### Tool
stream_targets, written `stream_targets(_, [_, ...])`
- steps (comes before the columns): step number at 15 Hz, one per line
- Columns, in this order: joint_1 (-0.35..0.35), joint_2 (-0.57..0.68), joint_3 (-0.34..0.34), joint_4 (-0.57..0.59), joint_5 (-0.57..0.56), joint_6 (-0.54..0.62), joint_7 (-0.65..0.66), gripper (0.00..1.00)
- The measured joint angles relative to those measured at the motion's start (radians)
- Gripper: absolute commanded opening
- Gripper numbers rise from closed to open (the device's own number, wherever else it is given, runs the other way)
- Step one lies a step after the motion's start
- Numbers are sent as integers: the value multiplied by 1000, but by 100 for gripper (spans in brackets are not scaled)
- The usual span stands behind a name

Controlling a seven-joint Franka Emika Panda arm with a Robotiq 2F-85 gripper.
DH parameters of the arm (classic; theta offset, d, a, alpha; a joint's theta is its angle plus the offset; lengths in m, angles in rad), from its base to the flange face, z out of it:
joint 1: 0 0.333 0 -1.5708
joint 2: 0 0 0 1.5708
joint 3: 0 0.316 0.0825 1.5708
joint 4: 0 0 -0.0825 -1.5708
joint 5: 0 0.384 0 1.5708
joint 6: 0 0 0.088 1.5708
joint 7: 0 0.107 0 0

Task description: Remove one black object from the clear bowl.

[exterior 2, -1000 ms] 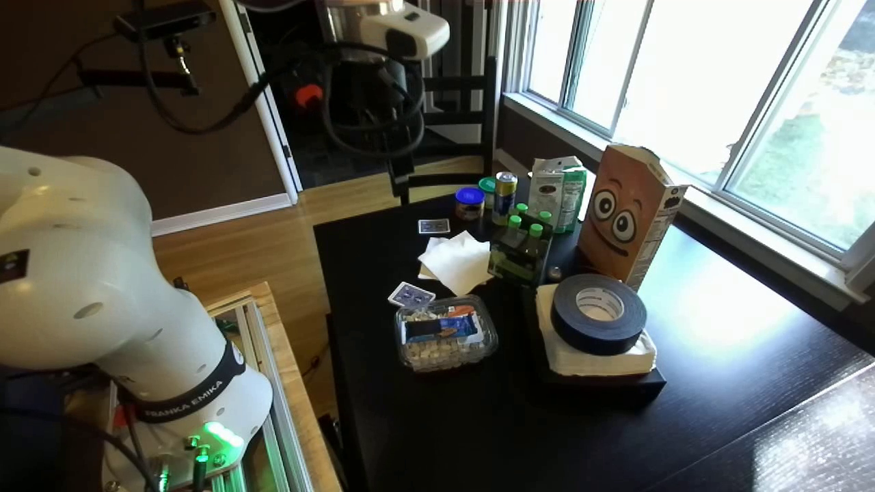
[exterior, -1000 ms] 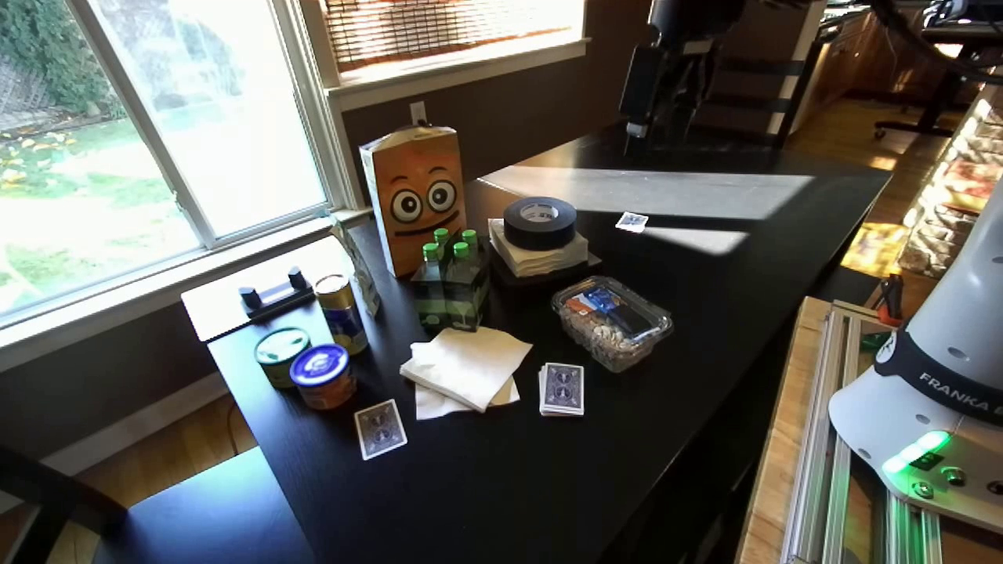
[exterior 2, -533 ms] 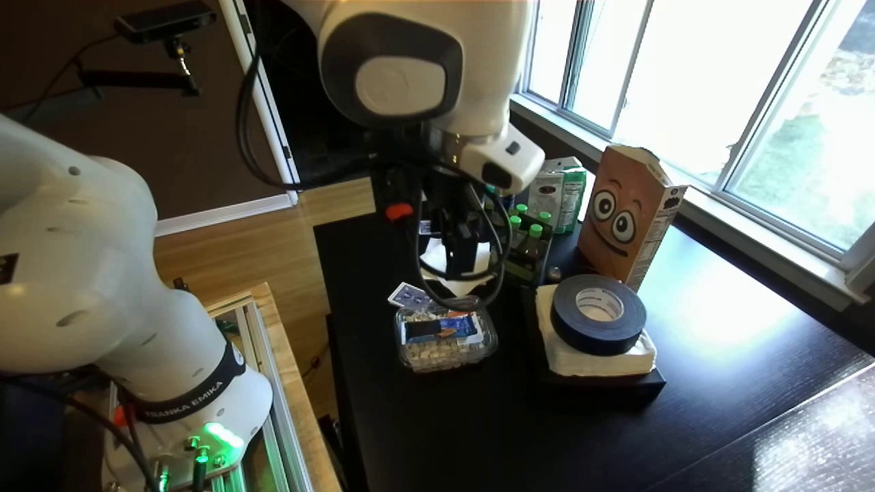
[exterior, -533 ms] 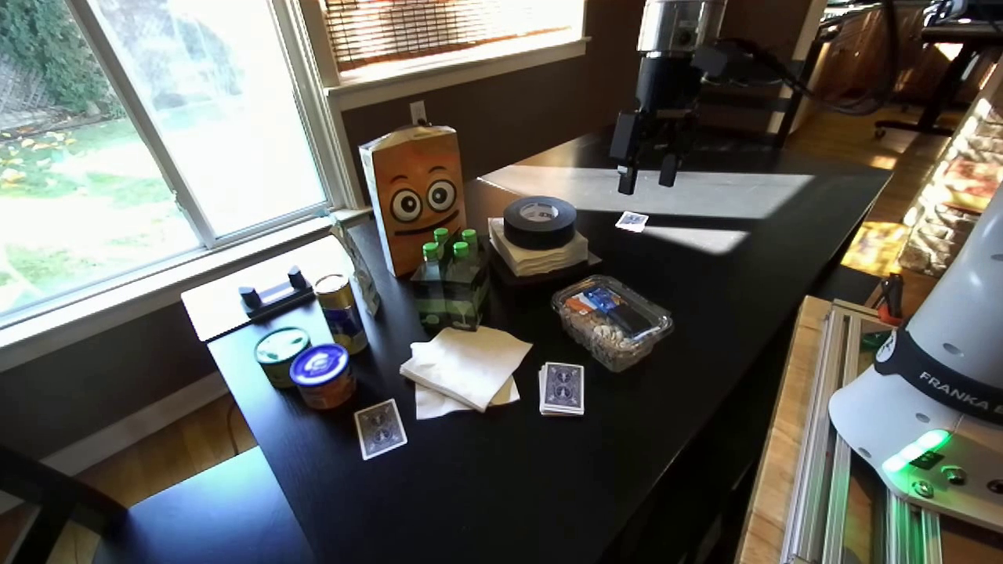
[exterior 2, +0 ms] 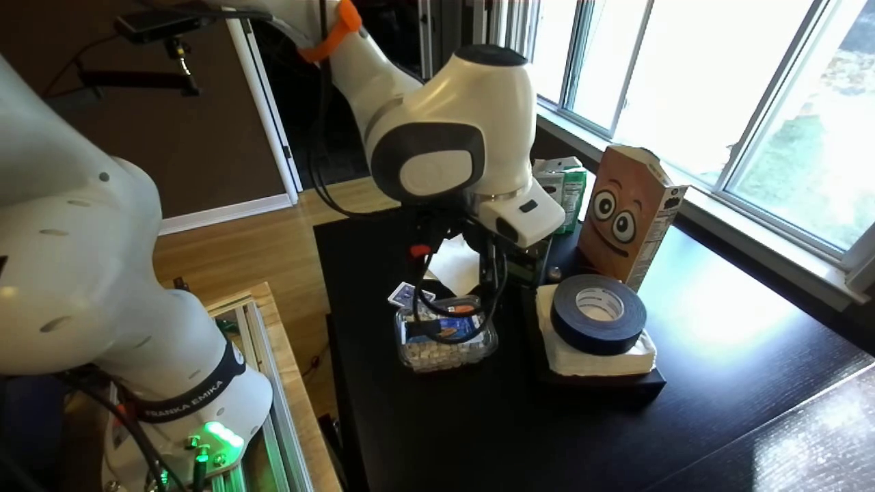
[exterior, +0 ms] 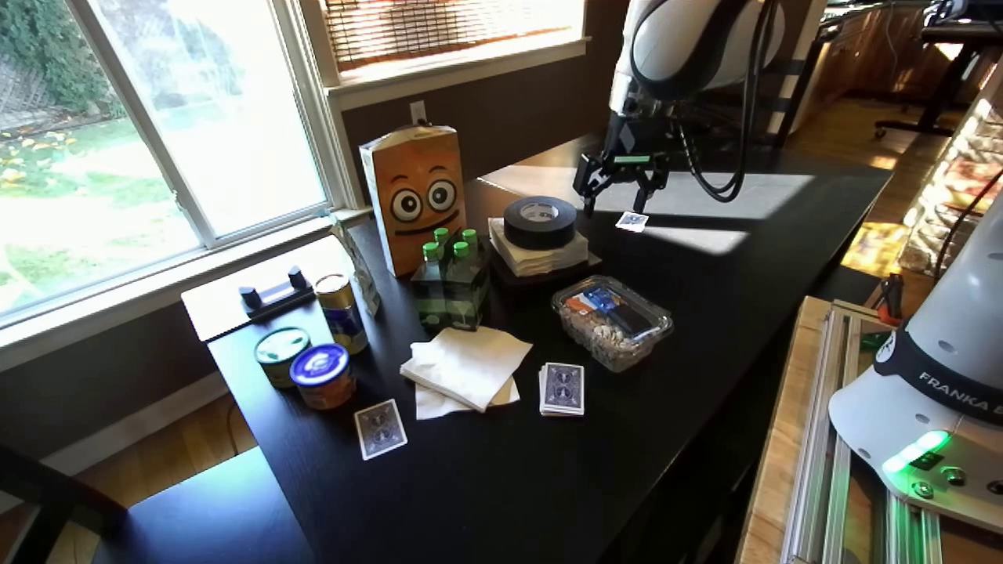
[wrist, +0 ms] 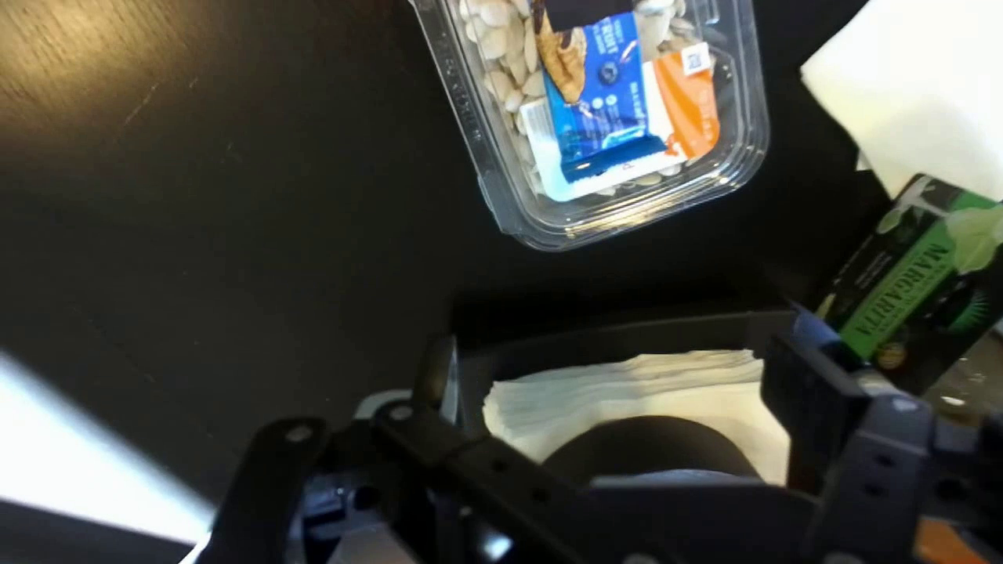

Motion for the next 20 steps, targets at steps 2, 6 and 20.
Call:
stream_targets(2, [-55,29,36,-2,-92,-1,146,100])
stream_targets(6, [-65,39,40,-2,-165,-50,295,100])
stream_targets(20, [25,144,27,41,571,-153,-549,100])
